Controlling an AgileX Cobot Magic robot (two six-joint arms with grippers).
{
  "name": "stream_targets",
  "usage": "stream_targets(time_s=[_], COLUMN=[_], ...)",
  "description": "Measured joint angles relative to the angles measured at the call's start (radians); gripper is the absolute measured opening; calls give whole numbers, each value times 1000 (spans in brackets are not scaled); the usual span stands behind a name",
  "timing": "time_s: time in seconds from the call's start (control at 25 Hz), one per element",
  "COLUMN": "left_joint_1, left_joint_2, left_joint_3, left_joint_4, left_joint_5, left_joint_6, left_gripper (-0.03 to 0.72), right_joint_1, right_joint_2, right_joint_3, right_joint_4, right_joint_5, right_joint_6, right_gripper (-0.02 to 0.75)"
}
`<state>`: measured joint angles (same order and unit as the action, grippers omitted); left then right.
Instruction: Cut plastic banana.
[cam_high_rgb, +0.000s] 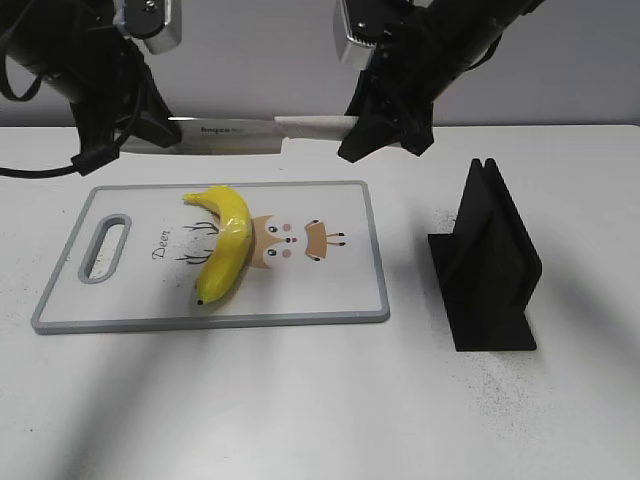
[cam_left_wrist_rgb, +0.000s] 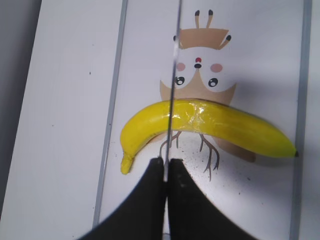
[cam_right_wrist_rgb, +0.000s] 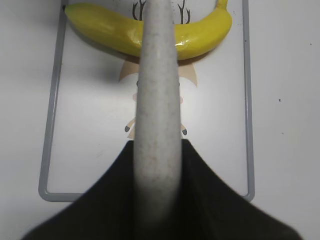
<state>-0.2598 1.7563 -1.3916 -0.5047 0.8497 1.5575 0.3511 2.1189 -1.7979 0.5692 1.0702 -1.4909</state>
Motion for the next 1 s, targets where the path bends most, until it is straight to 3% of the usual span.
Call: stream_targets(time_s=[0.2,0.32,0.44,0.56,0.64,1.0], left_joint_1=[0,0,4,4,4,5], left_joint_2=[0,-1,-1,-1,-2,-78], left_joint_3=[0,0,0,0,0,-40], left_joint_4=[0,1,0,-29,-54,-78], left_joint_5=[-2,-5,-9,-21,-31,-65], left_joint_6=[0,-1,-4,-4,-4,-53], left_gripper=[-17,53,260,526,621,648], right_joint_1=[0,0,-3,-3,-3,-3], right_joint_2=[0,0,0,0,0,0], right_joint_3=[0,0,0,0,0,0], right_joint_4=[0,-10,-43,-51,-54,-58], right_joint_5=[1,8,19,30,31,39], right_joint_6=[0,6,7,7,7,24], right_gripper=[165,165,165,163,162,162])
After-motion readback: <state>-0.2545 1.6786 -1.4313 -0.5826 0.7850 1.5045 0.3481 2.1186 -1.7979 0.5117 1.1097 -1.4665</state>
